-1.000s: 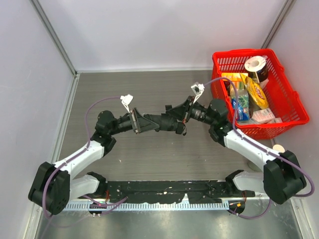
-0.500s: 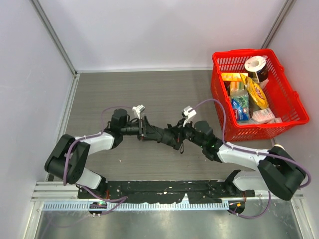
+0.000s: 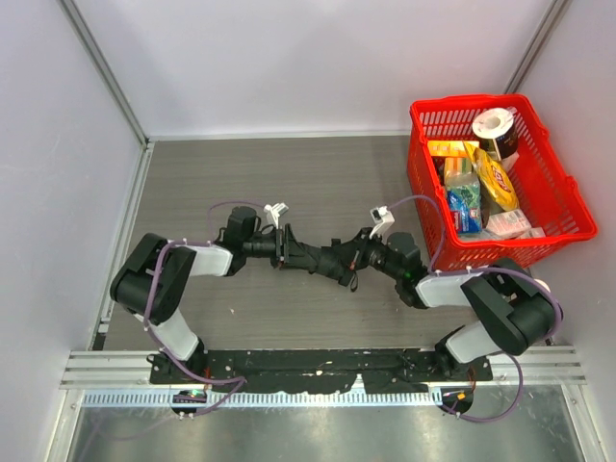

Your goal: Put away the umbrella

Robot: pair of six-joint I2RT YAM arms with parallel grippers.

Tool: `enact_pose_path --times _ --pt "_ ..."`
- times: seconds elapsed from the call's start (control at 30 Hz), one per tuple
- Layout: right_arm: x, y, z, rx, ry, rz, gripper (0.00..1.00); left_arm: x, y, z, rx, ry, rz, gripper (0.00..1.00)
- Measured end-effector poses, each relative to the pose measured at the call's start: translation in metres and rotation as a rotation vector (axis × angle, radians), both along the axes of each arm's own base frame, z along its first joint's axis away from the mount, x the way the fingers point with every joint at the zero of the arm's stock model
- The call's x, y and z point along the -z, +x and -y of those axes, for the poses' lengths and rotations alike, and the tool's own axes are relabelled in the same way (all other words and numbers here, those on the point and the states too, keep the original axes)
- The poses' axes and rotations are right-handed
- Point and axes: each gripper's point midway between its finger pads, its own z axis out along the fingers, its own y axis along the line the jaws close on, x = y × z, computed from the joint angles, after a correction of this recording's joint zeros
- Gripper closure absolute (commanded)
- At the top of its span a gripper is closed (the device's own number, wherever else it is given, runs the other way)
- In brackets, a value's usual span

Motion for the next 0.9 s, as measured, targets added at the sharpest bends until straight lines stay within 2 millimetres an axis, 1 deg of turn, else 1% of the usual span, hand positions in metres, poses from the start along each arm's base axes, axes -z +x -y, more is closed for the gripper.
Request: enact_pose_path --times 0.13,0.3,0.47,0.6,0.67,0.9 --pt "0.006 -0.004 0.002 0.007 0.019 -0.038 0.99 0.009 -0.004 0.000 0.014 -0.004 -0.025 1.00" --pt "0.003 0.000 0.006 0.031 0.000 -0.004 0.99 0.014 -0.001 0.001 0.034 -0.010 -0.039 1.00" --pt "-0.007 0.009 0.014 0.086 0.001 0.046 0.99 0.018 0.000 0.002 0.068 0.012 -0.040 1.00" --pt "-0.019 0.021 0.019 0.138 0.060 0.029 1.00 0.025 -0.007 0.003 0.102 0.053 -0.032 1.00" --pt "-0.023 0.023 0.018 0.140 0.079 0.023 0.99 0.028 -0.008 0.003 0.113 0.066 -0.019 1.00" --pt "-0.022 0.020 0.017 0.129 0.080 0.023 0.99 0.023 -0.010 0.001 0.070 0.064 -0.024 1.00"
